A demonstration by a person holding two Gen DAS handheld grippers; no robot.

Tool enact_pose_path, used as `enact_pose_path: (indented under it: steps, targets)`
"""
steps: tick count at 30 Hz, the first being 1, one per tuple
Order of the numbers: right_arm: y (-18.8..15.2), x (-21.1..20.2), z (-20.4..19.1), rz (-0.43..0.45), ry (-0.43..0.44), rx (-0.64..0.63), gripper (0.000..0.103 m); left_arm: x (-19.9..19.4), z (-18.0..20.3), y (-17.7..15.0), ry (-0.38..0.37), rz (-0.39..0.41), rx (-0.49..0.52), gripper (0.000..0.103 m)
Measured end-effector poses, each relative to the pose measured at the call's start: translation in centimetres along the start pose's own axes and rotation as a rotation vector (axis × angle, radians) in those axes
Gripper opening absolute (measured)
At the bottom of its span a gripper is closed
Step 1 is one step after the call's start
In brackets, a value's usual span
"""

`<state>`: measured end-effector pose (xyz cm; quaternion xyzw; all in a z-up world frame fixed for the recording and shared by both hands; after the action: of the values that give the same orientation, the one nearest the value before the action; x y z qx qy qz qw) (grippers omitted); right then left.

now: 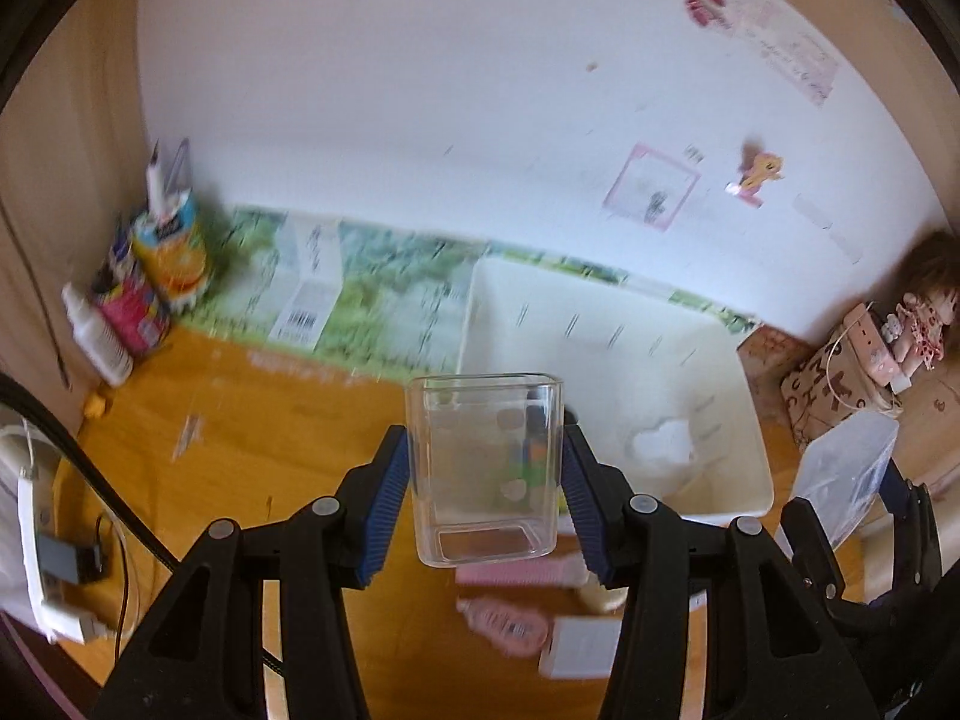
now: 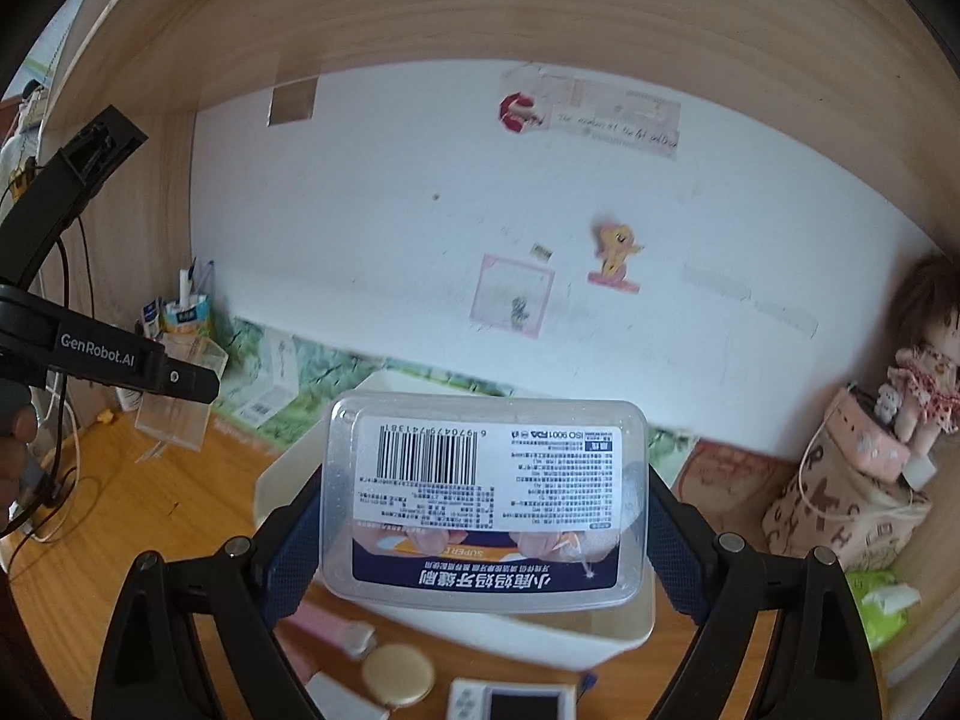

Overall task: Organize rigid objects
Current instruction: 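Lift both held clear boxes up over the white bin, then lower both boxes into the white bin and open both tools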

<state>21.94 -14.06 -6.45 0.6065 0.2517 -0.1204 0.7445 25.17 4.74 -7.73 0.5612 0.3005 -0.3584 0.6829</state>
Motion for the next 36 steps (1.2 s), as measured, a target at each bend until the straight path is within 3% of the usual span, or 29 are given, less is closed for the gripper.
enact_pose_path:
  steps: [6, 11, 18, 33, 34, 36]
  targets:
    - [-0.8, 2.8, 2.2, -0.009, 0.007, 0.036, 0.093, 0.6, 3.2, 1.4, 0.005, 0.139, 0.121, 0.054]
    - [-2.2, 5.5, 3.2, -0.054, 0.033, 0.067, 0.093, 1.7, 6.0, 1.9, -0.007, 0.202, 0.211, 0.054]
    - [-3.9, 8.1, 3.8, -0.109, 0.075, 0.1, 0.093, 5.5, 8.4, 1.6, 0.027, 0.153, 0.296, 0.054]
    - [-5.1, 10.1, 4.4, -0.179, 0.102, 0.145, 0.094, 7.5, 9.1, 1.7, 0.066, 0.112, 0.314, 0.054]
    - [-5.0, 10.0, 4.3, -0.177, 0.105, 0.144, 0.094, 7.5, 9.0, 1.7, 0.067, 0.107, 0.313, 0.056]
    - [-4.9, 9.9, 4.1, -0.175, 0.108, 0.136, 0.094, 7.3, 8.9, 1.7, 0.075, 0.113, 0.304, 0.077]
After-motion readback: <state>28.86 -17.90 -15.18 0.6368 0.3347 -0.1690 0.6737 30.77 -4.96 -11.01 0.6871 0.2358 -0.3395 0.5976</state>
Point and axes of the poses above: each gripper's, at about its wrist camera, not at the fingertips, and x roughly the way its jaws point, z to its right, y to its top, the point moved 8 cm from there along x, roughly the way its jaws point, and after that the axes turned 5 degrees about -z, right-handed, at the moved point
